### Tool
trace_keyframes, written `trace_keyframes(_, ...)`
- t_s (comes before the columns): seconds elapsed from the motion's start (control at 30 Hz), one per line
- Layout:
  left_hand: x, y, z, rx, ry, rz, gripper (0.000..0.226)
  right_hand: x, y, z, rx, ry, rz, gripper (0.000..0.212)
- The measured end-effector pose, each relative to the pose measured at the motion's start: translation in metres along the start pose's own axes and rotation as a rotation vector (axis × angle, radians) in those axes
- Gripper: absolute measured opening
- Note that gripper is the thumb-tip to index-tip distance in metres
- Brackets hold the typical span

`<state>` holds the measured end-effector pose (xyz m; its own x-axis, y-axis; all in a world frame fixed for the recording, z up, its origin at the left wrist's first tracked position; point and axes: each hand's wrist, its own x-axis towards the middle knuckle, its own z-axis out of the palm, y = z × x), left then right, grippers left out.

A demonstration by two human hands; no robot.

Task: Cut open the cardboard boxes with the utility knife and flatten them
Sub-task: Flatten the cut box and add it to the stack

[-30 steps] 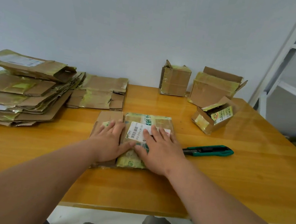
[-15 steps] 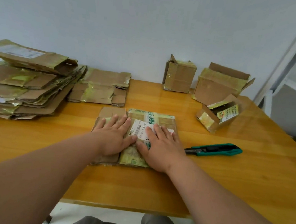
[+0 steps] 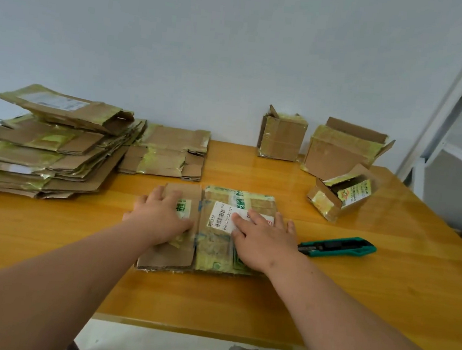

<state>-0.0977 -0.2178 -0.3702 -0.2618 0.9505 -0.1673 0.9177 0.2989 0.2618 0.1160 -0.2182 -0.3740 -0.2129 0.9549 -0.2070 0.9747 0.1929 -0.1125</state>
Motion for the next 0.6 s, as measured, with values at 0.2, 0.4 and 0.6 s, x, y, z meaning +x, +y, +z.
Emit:
trace_keyframes(0.2,-0.019,0.005,-0.02,-0.384,-0.024,-0.18,0.085,-0.003,-0.007,0.001,0.047,-0.038,0.011,0.052)
trace_keyframes(0.4,-0.028,0.0,-0.039,-0.8,-0.051,-0.238,0.043,-0.008,0.001,-0.003,0.202,0.105,0.0,0.05)
trace_keyframes(0.6,-0.031,-0.005,-0.071,-1.113,-0.004,-0.072,0.061,-0.007,0.007,-0.016,0.53,0.231,0.172,0.065)
